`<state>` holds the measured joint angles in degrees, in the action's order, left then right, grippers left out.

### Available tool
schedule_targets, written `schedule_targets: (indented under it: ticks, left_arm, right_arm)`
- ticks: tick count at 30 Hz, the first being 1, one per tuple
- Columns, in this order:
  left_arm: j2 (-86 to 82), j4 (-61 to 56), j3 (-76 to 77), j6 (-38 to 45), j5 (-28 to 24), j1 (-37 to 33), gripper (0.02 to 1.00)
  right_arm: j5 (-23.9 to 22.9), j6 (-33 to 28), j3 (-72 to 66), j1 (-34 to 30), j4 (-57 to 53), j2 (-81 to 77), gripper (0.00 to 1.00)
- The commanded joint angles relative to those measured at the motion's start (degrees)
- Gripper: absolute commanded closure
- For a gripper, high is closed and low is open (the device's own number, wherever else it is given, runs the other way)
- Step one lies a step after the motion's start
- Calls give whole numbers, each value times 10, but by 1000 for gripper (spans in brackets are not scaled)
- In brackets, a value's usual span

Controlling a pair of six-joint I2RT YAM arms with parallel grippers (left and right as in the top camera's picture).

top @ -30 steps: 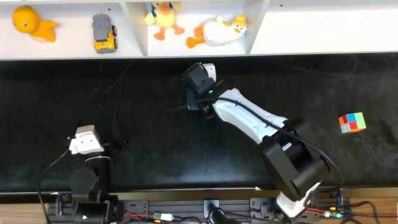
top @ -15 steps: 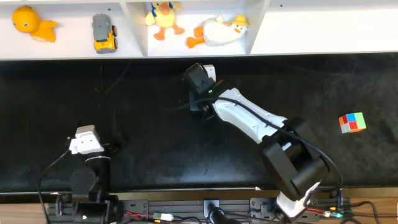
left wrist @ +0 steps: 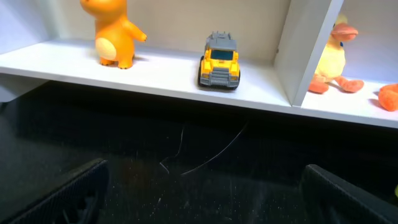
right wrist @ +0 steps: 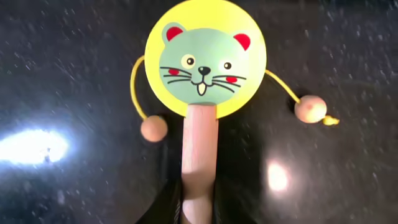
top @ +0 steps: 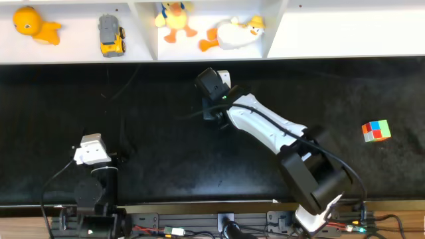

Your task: Store Toys

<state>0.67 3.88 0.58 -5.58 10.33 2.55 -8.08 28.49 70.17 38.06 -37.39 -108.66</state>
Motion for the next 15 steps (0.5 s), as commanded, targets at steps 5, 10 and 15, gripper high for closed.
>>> schedule_targets:
  ticks: [5, 10, 15]
  left_arm:
    - [-5, 1, -1, 12, 3, -2, 20]
    - [-5, 1, -1, 12, 3, -2, 20]
    - [-5, 1, -1, 12, 3, -2, 20]
  right_arm:
    - [-63, -3, -3, 6, -90, 73, 958]
    - [-88, -5, -8, 5, -135, 120, 956]
    - [-118, -5, -22, 5, -152, 169, 958]
